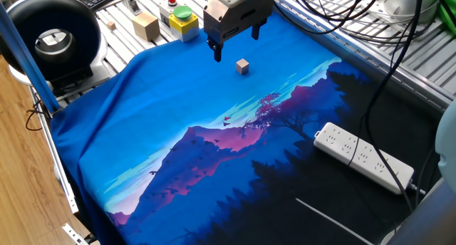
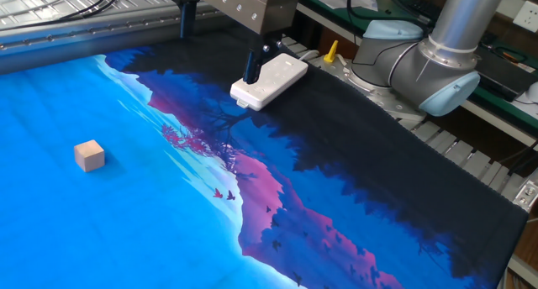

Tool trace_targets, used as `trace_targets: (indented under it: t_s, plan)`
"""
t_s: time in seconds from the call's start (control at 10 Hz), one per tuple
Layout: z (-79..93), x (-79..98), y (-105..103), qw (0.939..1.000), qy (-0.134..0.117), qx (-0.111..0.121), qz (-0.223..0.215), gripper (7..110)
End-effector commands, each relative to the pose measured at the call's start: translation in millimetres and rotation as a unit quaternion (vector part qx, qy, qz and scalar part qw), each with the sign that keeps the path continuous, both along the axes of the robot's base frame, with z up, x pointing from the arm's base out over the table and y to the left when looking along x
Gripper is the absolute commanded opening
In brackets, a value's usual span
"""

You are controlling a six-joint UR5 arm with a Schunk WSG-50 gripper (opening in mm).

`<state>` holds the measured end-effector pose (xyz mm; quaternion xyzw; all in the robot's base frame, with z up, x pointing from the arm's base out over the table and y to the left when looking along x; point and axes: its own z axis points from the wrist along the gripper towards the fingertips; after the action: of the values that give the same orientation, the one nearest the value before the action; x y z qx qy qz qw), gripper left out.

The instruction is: Use the gripper to push the small block from left to right

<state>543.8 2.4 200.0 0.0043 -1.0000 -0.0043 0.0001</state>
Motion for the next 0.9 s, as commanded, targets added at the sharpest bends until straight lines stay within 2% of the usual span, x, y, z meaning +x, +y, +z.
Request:
trace_targets:
  t_s: [0.0,0.1,0.8]
  plan:
    - [0.2,13.4,-2.0,0.9968,-0.025,-0.011,0.074,107]
    - [2.0,14.0,-2.7,0.9973,-0.021,-0.017,0.068,7]
    - [3.4,15.3,0.6,0.9971,-0.021,-0.013,0.071,7]
